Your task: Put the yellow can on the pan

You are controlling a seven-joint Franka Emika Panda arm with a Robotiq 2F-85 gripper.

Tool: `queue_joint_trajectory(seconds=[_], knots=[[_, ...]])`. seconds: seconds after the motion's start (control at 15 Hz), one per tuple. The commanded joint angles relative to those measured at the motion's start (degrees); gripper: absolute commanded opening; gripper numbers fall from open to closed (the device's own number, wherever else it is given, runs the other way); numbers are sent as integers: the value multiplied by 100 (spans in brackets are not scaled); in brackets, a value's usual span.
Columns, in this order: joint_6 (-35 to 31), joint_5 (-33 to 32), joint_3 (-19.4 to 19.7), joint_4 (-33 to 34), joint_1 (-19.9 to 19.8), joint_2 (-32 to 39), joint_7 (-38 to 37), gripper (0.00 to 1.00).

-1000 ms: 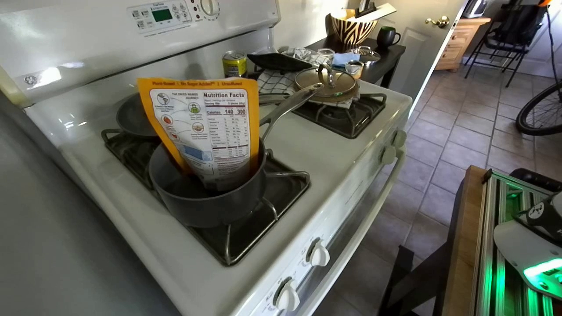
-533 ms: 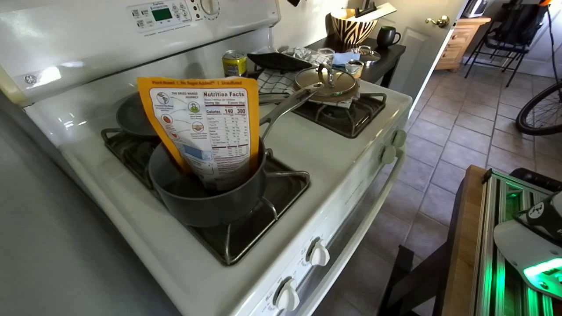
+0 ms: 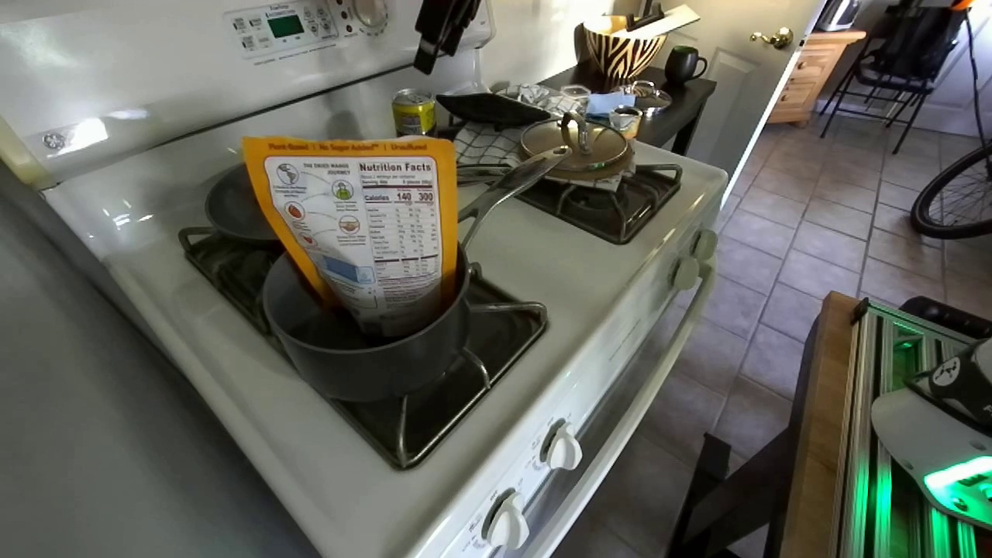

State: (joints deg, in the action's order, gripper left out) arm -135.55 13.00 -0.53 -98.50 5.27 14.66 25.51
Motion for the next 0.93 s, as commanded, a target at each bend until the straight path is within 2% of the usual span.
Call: queue_joint_trajectory(seconds=[0.0, 0.13, 0.47, 0.87], knots=[[586, -14, -380, 981, -261, 751, 2, 100], [915, -128, -486, 1261, -283, 937, -35, 100], [1507, -642, -451, 1639, -243, 1183, -182, 100], [1359, -849, -500, 1934, -205, 1493, -201, 100]])
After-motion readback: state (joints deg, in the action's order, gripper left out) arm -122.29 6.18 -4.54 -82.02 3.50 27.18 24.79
